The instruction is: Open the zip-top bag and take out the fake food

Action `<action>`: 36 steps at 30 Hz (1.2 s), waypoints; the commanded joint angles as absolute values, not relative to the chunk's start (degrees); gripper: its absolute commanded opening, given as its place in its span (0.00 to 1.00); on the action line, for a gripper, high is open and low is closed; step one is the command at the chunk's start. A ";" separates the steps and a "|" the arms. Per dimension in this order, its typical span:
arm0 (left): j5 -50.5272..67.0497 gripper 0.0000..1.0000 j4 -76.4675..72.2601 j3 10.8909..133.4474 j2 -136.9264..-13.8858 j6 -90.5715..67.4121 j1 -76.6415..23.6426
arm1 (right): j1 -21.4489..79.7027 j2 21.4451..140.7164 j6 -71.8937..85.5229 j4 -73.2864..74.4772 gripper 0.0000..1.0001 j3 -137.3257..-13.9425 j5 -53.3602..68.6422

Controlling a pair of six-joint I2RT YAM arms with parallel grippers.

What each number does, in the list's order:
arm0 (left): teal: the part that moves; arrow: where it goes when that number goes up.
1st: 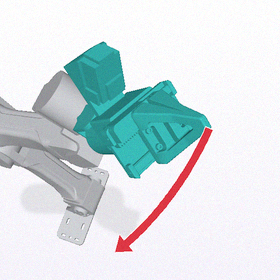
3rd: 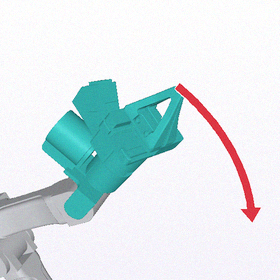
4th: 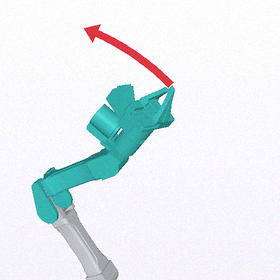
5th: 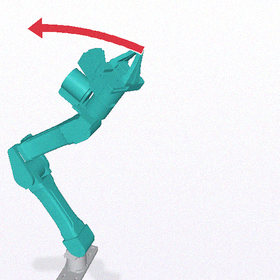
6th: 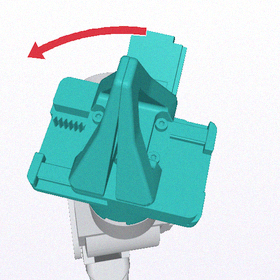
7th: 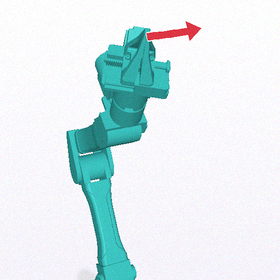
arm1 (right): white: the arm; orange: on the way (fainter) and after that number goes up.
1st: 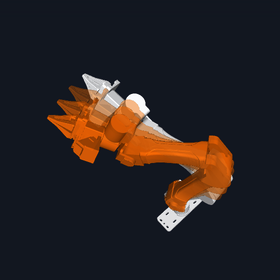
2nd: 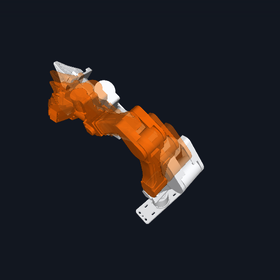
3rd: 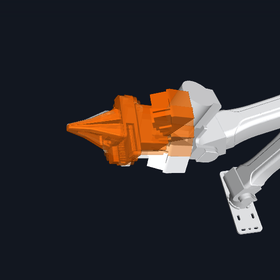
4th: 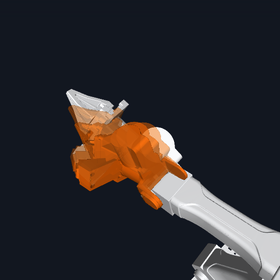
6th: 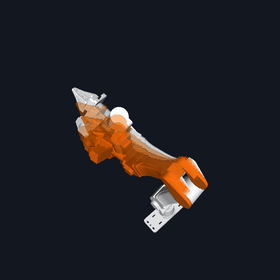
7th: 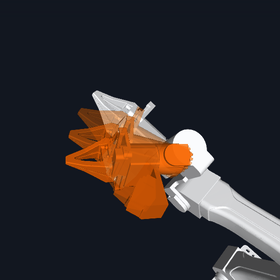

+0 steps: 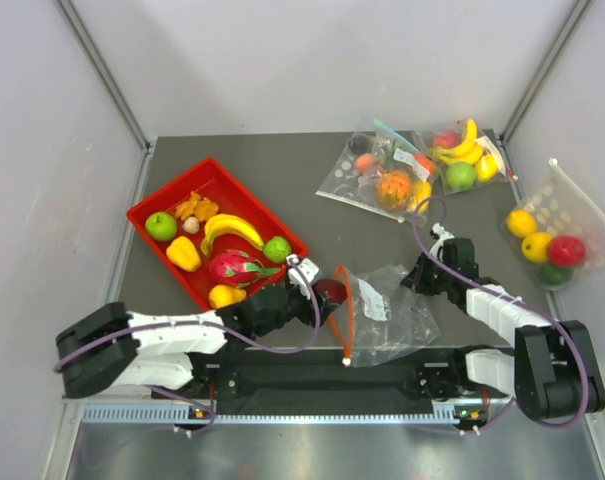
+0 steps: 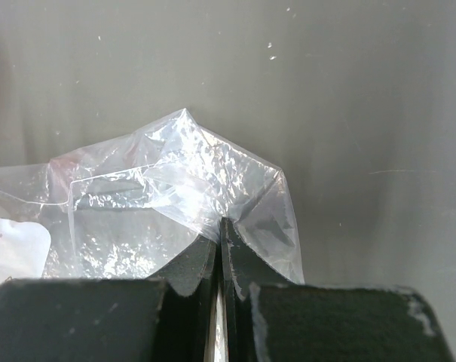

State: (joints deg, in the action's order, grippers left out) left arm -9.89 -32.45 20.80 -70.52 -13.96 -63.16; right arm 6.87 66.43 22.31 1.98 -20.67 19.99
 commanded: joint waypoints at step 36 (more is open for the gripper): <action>-14.85 0.41 -15.03 44.56 -76.64 -14.59 -1.41 | 5.10 63.63 21.53 1.14 0.00 -20.13 21.71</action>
